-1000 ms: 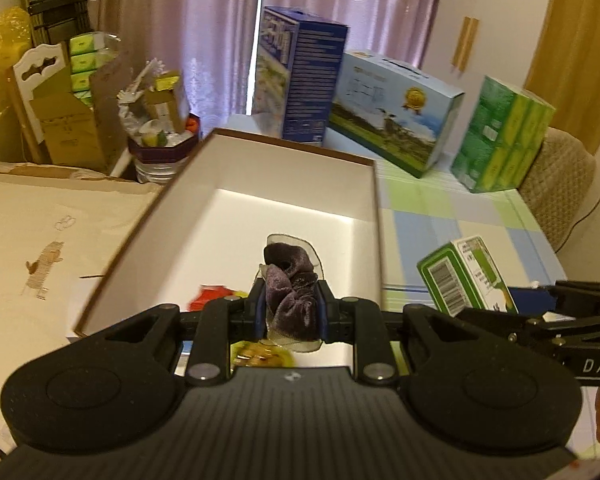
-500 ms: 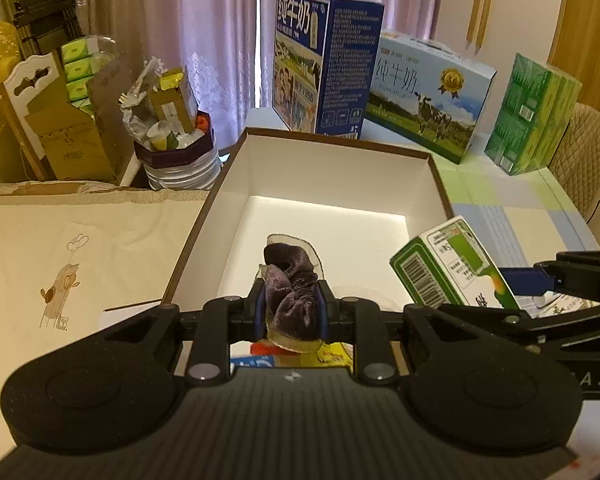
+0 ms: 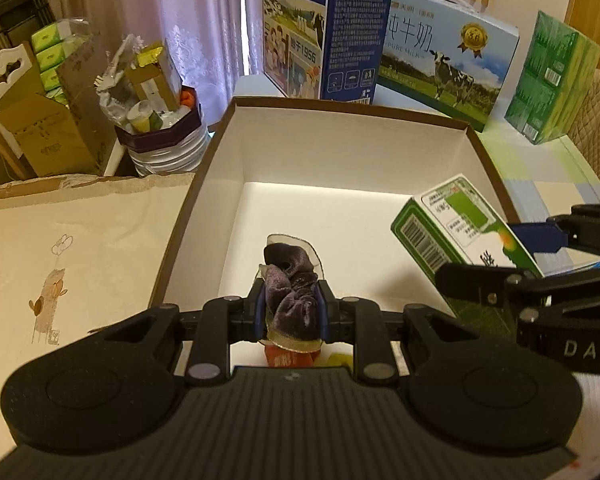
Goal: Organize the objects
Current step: 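Carry the dark cloth item and medicine box over the box with both tools, then open both tools to drop the cloth item and medicine box into the box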
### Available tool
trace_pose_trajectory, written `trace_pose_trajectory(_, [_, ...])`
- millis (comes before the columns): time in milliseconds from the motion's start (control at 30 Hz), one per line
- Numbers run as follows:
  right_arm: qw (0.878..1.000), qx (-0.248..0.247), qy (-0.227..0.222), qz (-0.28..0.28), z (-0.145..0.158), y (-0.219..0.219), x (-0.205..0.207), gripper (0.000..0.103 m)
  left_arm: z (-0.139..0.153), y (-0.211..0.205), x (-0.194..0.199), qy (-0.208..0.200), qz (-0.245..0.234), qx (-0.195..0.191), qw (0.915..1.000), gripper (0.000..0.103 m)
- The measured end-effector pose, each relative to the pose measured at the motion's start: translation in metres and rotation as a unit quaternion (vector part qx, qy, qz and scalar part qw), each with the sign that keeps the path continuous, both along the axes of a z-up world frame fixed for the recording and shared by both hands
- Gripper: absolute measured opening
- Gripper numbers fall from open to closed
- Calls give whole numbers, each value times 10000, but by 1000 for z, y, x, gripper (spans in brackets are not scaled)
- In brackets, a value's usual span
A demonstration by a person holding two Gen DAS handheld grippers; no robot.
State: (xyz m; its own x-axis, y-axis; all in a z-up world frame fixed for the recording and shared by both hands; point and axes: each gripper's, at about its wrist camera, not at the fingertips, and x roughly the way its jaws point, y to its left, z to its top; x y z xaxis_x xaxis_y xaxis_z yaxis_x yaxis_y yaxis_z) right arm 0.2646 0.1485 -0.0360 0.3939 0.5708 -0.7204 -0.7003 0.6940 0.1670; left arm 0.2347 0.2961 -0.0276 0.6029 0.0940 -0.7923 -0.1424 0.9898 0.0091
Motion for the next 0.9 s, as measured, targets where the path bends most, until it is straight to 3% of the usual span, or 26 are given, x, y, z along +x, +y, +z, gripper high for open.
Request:
trace_pose_trajectory(467, [9997, -124, 36, -203, -11, 12, 34, 52, -20, -2, 43, 199, -212, -18, 9996, 22])
trace_pose_trajectory(600, [9996, -135, 55, -239, -12, 14, 38, 52, -22, -1, 48, 209, -239, 1, 9995, 27])
trace_pose_trajectory(667, [9996, -132, 61, -254, -13, 14, 40, 52, -23, 1, 49, 211, -226, -5, 9995, 36])
trace_pose_trajectory(900, [9995, -121, 83, -271, -14, 14, 46, 52, -18, 8, 48, 148, -180, 76, 9997, 44])
